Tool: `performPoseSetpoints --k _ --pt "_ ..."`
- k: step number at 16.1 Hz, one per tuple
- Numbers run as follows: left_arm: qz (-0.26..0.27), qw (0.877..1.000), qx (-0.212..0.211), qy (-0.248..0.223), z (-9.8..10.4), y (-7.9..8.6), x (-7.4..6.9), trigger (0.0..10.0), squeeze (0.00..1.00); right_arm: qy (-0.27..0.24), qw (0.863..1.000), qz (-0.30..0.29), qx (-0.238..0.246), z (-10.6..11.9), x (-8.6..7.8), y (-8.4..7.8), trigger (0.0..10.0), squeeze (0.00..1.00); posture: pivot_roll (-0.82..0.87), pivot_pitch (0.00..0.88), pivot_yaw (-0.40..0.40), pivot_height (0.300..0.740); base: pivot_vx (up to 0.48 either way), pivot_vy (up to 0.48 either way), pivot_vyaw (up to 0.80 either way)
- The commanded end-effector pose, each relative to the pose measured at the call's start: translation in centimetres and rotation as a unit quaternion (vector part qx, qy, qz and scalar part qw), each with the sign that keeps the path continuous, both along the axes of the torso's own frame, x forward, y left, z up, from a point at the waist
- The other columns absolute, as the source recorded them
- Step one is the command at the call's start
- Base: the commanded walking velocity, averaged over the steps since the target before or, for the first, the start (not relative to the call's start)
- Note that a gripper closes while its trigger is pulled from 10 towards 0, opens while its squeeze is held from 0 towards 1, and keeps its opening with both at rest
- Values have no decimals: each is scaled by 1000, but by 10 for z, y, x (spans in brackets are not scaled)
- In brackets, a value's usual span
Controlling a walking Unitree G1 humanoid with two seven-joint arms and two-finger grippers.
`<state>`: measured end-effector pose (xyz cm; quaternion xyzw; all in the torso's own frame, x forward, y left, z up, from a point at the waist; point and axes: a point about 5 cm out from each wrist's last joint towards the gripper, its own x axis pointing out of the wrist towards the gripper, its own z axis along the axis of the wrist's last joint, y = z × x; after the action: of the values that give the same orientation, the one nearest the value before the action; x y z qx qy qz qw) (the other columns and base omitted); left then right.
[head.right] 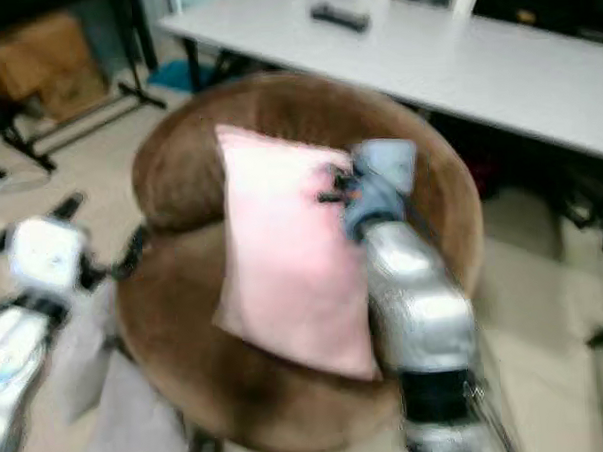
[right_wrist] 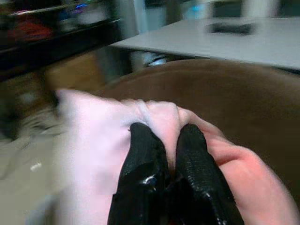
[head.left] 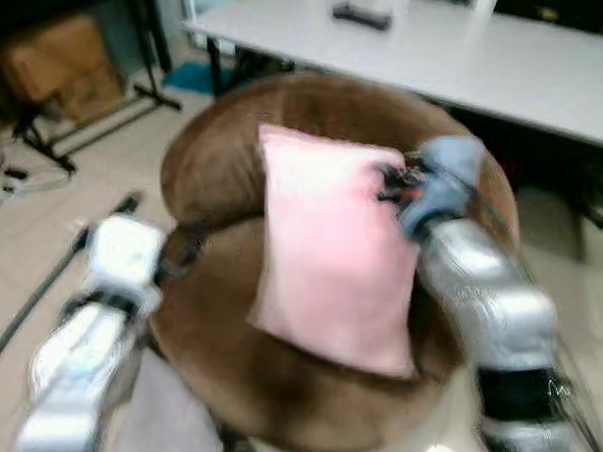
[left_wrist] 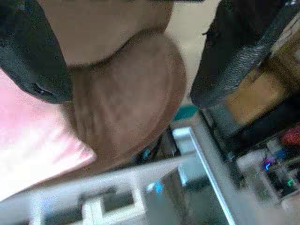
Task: Move the pillow to the sofa from floor
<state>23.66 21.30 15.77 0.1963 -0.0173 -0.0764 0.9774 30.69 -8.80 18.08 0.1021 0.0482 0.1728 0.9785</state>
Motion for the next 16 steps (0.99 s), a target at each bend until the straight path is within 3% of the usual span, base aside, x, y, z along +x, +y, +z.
performPoseSetpoints --k 1,4,7,12,14,16 --pt "-42 999 1 9 1 -12 0 10000 0 -13 1000 5 5 8 0 -4 10000 0 90 0 -37 740 0 0 0" --pt "-100 991 13 83 -12 -12 -9 10000 0 44 998 34 23 -4 13 20 10000 0 94 0 -37 740 0 0 0" --pt "-113 987 18 113 -13 -5 -14 10000 0 89 995 33 32 -11 29 36 10000 0 118 0 -52 740 0 0 0" --pt "-127 981 10 147 -13 2 -28 10000 8 111 990 56 68 1 50 67 10000 0 141 0 -77 740 0 0 0" --pt "-140 976 4 166 -15 0 -35 10000 8 128 988 39 79 -3 60 74 10000 0 145 0 -82 740 0 0 0" --pt "-140 976 7 168 -14 -1 -37 10000 4 151 984 -42 81 -14 74 62 10000 0 151 0 -83 740 0 0 0"
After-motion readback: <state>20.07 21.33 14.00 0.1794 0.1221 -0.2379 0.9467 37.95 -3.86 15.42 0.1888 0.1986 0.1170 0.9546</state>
